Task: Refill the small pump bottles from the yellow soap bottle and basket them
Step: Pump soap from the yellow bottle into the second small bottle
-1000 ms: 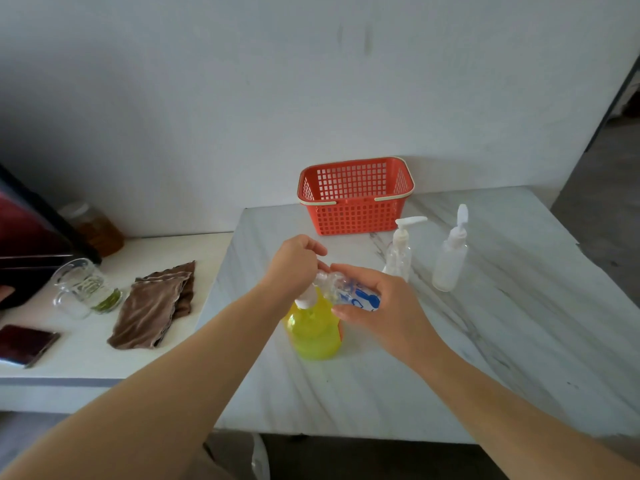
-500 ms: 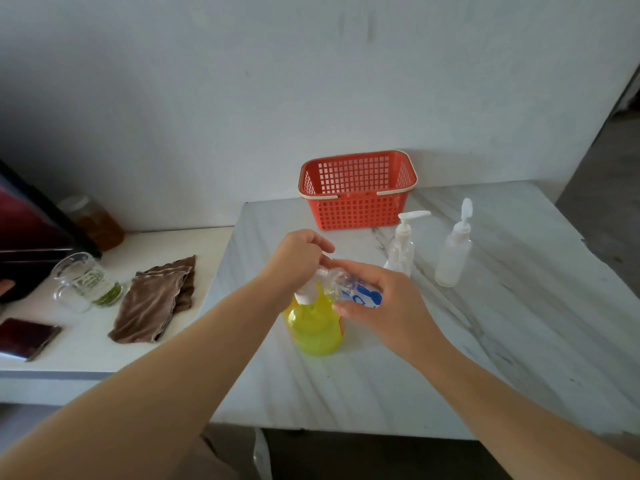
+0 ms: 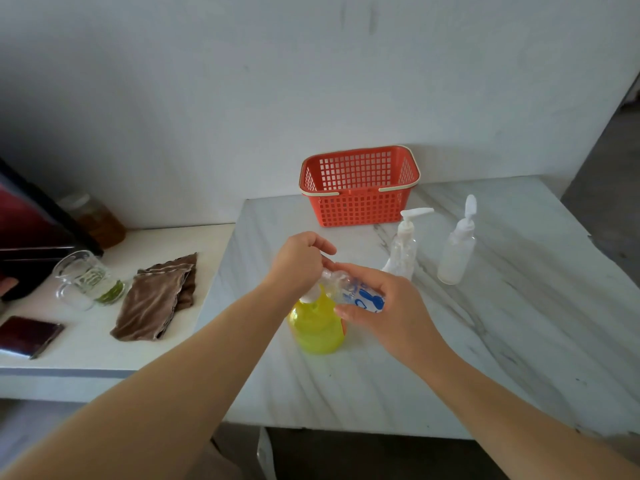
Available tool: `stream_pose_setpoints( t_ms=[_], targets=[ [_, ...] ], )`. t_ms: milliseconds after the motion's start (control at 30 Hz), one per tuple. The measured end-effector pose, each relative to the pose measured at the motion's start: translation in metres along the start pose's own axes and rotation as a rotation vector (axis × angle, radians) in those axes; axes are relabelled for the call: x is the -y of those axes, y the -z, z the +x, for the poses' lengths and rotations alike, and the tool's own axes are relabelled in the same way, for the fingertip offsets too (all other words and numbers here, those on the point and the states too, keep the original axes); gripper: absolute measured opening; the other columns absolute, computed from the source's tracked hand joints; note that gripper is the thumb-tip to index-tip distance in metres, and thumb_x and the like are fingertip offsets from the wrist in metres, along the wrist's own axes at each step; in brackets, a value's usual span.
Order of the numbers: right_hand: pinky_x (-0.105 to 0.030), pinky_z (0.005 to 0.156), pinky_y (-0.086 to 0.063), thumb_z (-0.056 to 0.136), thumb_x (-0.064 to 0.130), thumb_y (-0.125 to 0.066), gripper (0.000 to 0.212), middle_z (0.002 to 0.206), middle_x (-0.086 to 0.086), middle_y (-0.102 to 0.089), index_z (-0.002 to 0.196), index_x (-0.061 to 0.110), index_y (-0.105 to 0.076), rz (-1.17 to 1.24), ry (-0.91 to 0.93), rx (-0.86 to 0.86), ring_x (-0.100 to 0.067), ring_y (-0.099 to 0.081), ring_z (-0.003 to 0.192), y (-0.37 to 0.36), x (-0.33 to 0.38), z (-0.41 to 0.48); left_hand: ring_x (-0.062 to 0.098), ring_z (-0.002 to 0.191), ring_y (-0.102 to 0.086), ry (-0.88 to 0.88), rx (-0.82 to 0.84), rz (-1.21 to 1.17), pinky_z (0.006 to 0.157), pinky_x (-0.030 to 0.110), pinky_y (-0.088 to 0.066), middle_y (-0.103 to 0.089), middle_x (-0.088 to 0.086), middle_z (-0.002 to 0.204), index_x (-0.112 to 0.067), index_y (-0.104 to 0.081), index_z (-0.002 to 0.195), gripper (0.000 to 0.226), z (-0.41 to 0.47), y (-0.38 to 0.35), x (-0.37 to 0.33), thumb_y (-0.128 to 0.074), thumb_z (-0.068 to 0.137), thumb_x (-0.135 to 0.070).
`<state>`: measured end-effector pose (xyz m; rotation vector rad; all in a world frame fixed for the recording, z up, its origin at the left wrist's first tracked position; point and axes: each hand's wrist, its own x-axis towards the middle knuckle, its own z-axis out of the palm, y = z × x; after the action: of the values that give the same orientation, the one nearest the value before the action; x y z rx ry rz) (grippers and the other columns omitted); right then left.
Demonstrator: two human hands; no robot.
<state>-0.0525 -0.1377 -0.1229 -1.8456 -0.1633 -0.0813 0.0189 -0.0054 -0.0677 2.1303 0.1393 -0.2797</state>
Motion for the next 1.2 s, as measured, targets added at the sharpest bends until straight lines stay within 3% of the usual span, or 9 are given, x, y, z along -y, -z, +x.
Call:
stream_pose_setpoints(
  t_ms=[200, 333, 667, 867, 967, 1100, 1200],
  targets=[
    [-0.029, 0.091, -0.053, 0.075, 0.026, -0.073, 0.054, 0.107, 0.01, -0.071, 0.127, 0.033, -0.06, 0.002, 0.032, 0.0, -0.005, -0.066, 0.099, 0.0, 0.004, 0.002, 0.021, 0.073, -0.06, -0.001, 0.017, -0.078, 0.078, 0.034, -0.051, -0.068, 0.003, 0.071, -0.014, -0.061, 0.088, 0.029, -0.001, 0.005, -0.008, -0.036, 0.091, 0.0],
    [-0.03, 0.092, -0.053, 0.073, 0.034, -0.07, 0.057, 0.11, 0.01, -0.07, 0.129, 0.034, -0.058, -0.006, 0.026, -0.005, -0.004, -0.065, 0.101, 0.001, 0.002, 0.001, 0.019, 0.069, -0.058, -0.041, 0.031, -0.1, 0.072, 0.03, -0.049, -0.068, 0.004, 0.072, -0.011, -0.061, 0.093, 0.024, -0.003, 0.003, -0.011, -0.036, 0.096, -0.01],
    [-0.034, 0.091, -0.054, 0.071, 0.03, -0.073, 0.055, 0.107, 0.008, -0.071, 0.124, 0.031, -0.062, 0.022, -0.001, -0.014, -0.007, -0.067, 0.098, -0.004, -0.002, 0.0, 0.024, 0.074, -0.056, -0.024, 0.013, -0.027, 0.073, 0.035, -0.047, -0.067, 0.002, 0.07, -0.017, -0.063, 0.082, 0.031, 0.001, 0.001, -0.001, -0.035, 0.095, -0.012],
    [-0.029, 0.09, -0.054, 0.073, 0.029, -0.073, 0.054, 0.107, 0.01, -0.071, 0.126, 0.032, -0.061, 0.014, 0.017, -0.037, -0.004, -0.066, 0.099, -0.004, 0.002, -0.002, 0.02, 0.075, -0.058, -0.028, 0.051, -0.067, 0.076, 0.034, -0.049, -0.068, 0.002, 0.073, -0.014, -0.063, 0.088, 0.024, -0.004, 0.005, -0.007, -0.04, 0.096, -0.015],
    [-0.025, 0.088, -0.053, 0.076, 0.023, -0.074, 0.053, 0.107, 0.009, -0.071, 0.127, 0.031, -0.061, 0.011, 0.038, -0.044, -0.004, -0.066, 0.098, -0.004, 0.004, -0.002, 0.017, 0.069, -0.059, -0.05, 0.065, -0.117, 0.066, 0.023, -0.05, -0.067, 0.005, 0.075, -0.01, -0.062, 0.094, 0.021, -0.006, 0.007, -0.011, -0.041, 0.096, -0.014],
    [-0.025, 0.086, -0.054, 0.073, 0.029, -0.074, 0.053, 0.104, 0.009, -0.071, 0.124, 0.032, -0.062, -0.003, 0.032, -0.041, -0.004, -0.067, 0.095, -0.004, 0.002, -0.001, 0.023, 0.073, -0.055, -0.023, 0.051, -0.087, 0.069, 0.031, -0.045, -0.066, 0.003, 0.072, -0.014, -0.062, 0.087, 0.028, -0.003, 0.005, -0.005, -0.036, 0.097, -0.012],
    [-0.024, 0.084, -0.054, 0.07, 0.03, -0.073, 0.052, 0.102, 0.009, -0.071, 0.121, 0.035, -0.064, -0.007, 0.022, -0.047, -0.005, -0.067, 0.093, -0.005, -0.001, 0.0, 0.024, 0.072, -0.053, -0.016, 0.044, -0.066, 0.062, 0.028, -0.043, -0.064, 0.003, 0.07, -0.014, -0.061, 0.083, 0.031, -0.001, 0.003, -0.001, -0.033, 0.096, -0.009]
  ],
)
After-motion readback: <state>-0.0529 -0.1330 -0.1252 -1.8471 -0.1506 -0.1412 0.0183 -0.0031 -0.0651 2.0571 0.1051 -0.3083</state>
